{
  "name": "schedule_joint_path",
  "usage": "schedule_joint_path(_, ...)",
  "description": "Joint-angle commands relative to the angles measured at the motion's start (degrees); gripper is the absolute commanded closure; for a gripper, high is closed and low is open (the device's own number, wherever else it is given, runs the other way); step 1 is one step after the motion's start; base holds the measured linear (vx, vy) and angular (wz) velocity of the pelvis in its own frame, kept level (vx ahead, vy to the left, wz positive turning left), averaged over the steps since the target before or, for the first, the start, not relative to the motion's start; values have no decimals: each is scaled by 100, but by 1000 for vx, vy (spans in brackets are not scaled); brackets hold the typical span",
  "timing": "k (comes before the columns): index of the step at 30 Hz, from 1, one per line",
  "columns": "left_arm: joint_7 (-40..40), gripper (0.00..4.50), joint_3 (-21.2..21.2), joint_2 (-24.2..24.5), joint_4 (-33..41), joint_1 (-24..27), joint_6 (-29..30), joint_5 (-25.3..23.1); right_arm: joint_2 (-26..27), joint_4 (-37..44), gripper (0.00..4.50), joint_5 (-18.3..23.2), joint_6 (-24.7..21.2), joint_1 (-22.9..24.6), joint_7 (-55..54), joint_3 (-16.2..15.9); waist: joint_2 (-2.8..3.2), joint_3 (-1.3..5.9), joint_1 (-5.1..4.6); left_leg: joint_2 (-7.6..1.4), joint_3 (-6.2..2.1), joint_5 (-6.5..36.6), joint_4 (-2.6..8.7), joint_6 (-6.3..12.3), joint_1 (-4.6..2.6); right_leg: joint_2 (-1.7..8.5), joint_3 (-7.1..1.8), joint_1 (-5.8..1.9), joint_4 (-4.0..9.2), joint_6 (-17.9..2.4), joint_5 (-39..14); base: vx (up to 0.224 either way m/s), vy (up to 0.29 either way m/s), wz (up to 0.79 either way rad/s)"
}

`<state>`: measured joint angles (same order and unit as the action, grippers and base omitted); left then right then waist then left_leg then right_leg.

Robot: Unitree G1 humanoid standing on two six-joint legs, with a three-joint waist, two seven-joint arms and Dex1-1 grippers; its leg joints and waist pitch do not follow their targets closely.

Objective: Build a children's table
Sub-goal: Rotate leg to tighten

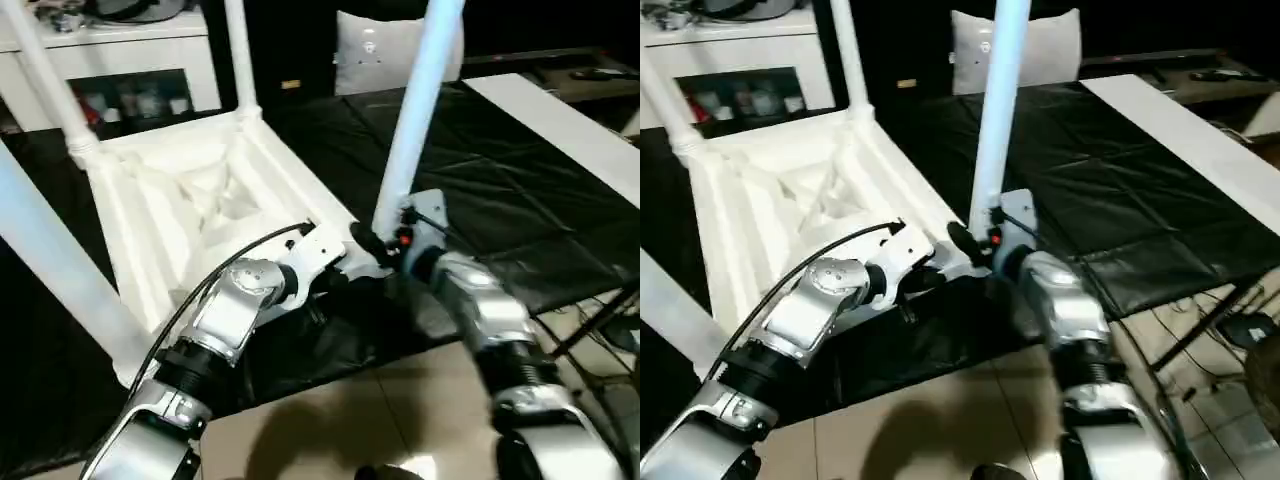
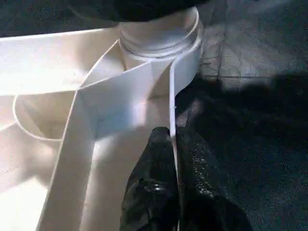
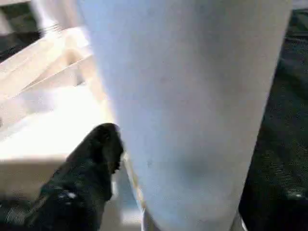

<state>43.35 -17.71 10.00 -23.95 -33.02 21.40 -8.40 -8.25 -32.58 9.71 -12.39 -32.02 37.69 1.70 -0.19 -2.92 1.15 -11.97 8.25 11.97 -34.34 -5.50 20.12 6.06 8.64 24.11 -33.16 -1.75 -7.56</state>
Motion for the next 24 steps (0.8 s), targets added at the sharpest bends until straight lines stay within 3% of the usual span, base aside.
schedule_joint_path(1,29,450,78,117,23,-183,-430,3,-116,292,63,177,-11,149,724,-265,-44,458,54,-55,90,444,319,718,117,240,-313,-487,326,-956,-1478,0,0,0)
schedule_joint_path(4,372,450,-12,315,-68,-148,-757,17,-530,564,39,297,-45,280,1408,-301,-41,444,93,-52,96,544,324,687,94,237,-308,-477,375,-890,-1728,0,0,0)
schedule_joint_path(5,407,450,-18,335,-74,-144,-770,21,-571,584,34,308,-55,289,1468,-305,-4,440,100,-51,92,587,328,674,88,228,-304,-477,379,-870,-1792,0,0,0)
schedule_joint_path(8,989,450,-158,629,-140,-99,-1106,111,-1183,750,7,284,7,389,2267,-495,-6,426,130,-66,95,750,339,577,61,226,-299,-454,425,-786,-2074,0,0,0)
schedule_joint_path(10,1270,450,-248,771,-210,-97,-1429,150,-1419,784,7,311,71,400,2650,-537,-6,418,165,-76,98,889,339,570,30,225,-305,-429,447,-764,-2177,0,0,0)
schedule_joint_path(14,1985,450,-466,1057,-247,-81,-1905,222,-1848,799,7,291,170,394,3394,-699,-23,430,206,-96,85,783,345,547,47,227,-304,-446,408,-784,-2118,0,0,0)
schedule_joint_path(19,2938,450,-784,1419,-355,-132,-2607,256,-2076,678,7,257,305,295,4093,-966,12,448,332,-128,107,608,342,554,33,218,-326,-439,328,-1017,-1642,0,0,0)
schedule_joint_path(23,3390,450,-898,1532,-421,-213,-2875,317,-2104,603,22,278,310,242,4572,-1175,15,444,418,-144,124,693,352,455,10,227,-337,-432,321,-1044,-1668,0,0,0)
schedule_joint_path(24,3437,450,-907,1534,-437,-227,-2914,328,-2110,589,50,281,317,236,4636,-1210,19,443,444,-149,122,703,355,430,8,232,-338,-432,323,-1030,-1701,0,0,0)
